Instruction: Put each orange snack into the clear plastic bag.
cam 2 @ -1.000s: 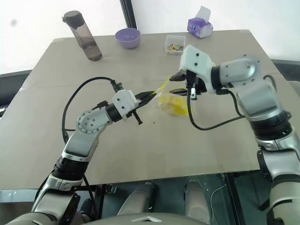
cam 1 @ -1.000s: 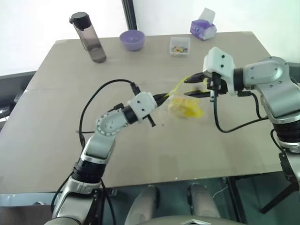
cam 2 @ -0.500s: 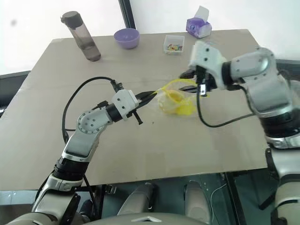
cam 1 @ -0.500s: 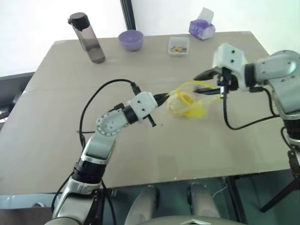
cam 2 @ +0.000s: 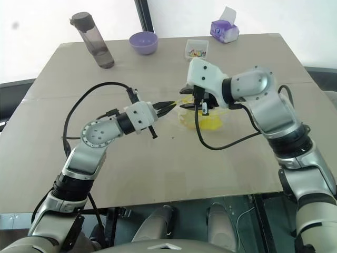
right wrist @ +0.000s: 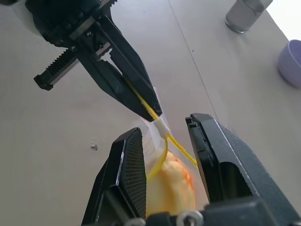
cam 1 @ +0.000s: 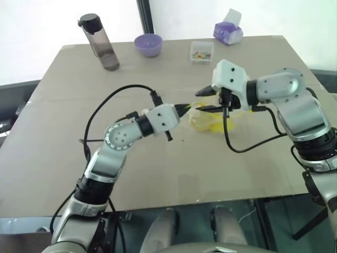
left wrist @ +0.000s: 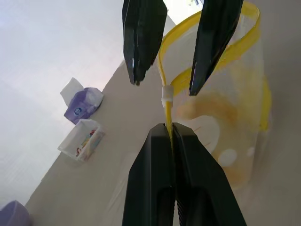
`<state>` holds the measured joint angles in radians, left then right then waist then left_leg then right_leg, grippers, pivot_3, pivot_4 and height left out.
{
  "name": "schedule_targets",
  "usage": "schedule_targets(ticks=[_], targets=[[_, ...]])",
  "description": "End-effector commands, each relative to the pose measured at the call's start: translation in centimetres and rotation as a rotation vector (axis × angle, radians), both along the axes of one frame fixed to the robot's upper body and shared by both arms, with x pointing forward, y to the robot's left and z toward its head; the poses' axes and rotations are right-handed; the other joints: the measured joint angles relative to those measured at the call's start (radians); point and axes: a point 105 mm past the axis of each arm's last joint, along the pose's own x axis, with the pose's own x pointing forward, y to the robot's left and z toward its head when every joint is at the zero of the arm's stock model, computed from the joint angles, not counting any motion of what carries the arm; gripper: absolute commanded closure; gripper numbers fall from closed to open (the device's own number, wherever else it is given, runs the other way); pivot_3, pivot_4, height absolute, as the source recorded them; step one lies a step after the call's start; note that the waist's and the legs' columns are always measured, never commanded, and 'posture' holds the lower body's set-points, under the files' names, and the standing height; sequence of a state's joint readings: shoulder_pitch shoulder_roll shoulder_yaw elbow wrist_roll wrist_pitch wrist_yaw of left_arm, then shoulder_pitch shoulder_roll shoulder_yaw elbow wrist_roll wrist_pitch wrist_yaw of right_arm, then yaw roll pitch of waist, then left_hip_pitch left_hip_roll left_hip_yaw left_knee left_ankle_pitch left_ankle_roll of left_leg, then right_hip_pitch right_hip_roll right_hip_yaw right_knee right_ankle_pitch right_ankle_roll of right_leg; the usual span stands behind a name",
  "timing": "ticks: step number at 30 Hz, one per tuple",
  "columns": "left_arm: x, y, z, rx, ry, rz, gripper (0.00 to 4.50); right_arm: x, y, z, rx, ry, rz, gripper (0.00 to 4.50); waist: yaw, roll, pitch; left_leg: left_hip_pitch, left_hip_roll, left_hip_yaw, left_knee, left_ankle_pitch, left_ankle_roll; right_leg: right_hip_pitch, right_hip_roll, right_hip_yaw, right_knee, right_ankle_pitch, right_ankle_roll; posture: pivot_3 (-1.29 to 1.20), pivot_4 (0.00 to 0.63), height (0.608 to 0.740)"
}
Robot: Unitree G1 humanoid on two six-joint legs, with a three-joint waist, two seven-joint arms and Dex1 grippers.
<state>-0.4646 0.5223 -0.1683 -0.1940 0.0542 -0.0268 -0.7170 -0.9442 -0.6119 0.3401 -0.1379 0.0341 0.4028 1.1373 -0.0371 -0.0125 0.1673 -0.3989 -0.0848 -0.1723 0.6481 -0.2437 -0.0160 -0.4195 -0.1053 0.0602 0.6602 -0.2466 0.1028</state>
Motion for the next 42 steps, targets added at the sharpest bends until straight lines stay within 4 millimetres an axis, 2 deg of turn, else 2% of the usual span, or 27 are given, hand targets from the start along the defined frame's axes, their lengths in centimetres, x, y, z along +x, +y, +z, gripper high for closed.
schedule_targets(ticks=[1,11,14,16,31,34,35,42], targets=[[-0.7,-0.5,1.4,0.007,-0.061,-0.027,4.50,-0.4,0.6,1.3,0.010,-0.060,0.033,2.76,-0.001,0.000,0.000,0.000,0.000,0.000,0.000,0.000,0.000,0.000,0.000,0.000,0.000,0.000,0.000,0.00,0.150,0.740],[-0.6,-0.6,1.4,0.004,-0.064,-0.029,4.50,-0.5,0.7,1.2,0.008,-0.058,0.045,2.76,-0.001,0.000,0.000,0.000,0.000,0.000,0.000,0.000,0.000,0.000,0.000,0.000,0.000,0.000,0.000,0.00,0.150,0.740],[-0.6,-0.6,1.3,0.001,-0.063,-0.031,4.50,-0.6,0.6,1.0,0.004,-0.054,0.045,3.54,-0.001,0.000,0.000,0.000,0.000,0.000,0.000,0.000,0.000,0.000,0.000,0.000,0.000,0.000,0.000,0.00,0.150,0.740],[-0.7,-0.7,1.3,0.001,-0.065,-0.033,4.50,-0.6,0.5,0.9,0.002,-0.052,0.045,4.43,-0.001,0.000,0.000,0.000,0.000,0.000,0.000,0.000,0.000,0.000,0.000,0.000,0.000,0.000,0.000,0.00,0.150,0.740],[-0.6,-0.7,1.3,0.011,-0.090,-0.037,4.50,-0.1,0.2,0.8,-0.003,-0.057,0.022,4.43,-0.001,0.000,0.000,0.000,0.000,0.000,0.000,0.000,0.000,0.000,0.000,0.000,0.000,0.000,0.000,0.00,0.150,0.740],[-0.6,-0.6,1.3,0.012,-0.090,-0.035,4.50,-0.1,0.0,0.7,-0.009,-0.059,0.020,3.77,-0.001,0.000,0.000,0.000,0.000,0.000,0.000,0.000,0.000,0.000,0.000,0.000,0.000,0.000,0.000,0.00,0.150,0.740],[-0.6,-0.6,1.2,0.011,-0.089,-0.035,4.50,0.0,0.0,0.8,-0.006,-0.063,0.015,3.39,-0.001,0.000,0.000,0.000,0.000,0.000,0.000,0.000,0.000,0.000,0.000,0.000,0.000,0.000,0.000,0.00,0.150,0.740],[-0.6,-0.6,1.1,0.012,-0.086,-0.038,4.50,0.1,-0.4,0.8,-0.020,-0.066,0.004,3.39,-0.001,0.000,0.000,0.000,0.000,0.000,0.000,0.000,0.000,0.000,0.000,0.000,0.000,0.000,0.000,0.00,0.150,0.740]])
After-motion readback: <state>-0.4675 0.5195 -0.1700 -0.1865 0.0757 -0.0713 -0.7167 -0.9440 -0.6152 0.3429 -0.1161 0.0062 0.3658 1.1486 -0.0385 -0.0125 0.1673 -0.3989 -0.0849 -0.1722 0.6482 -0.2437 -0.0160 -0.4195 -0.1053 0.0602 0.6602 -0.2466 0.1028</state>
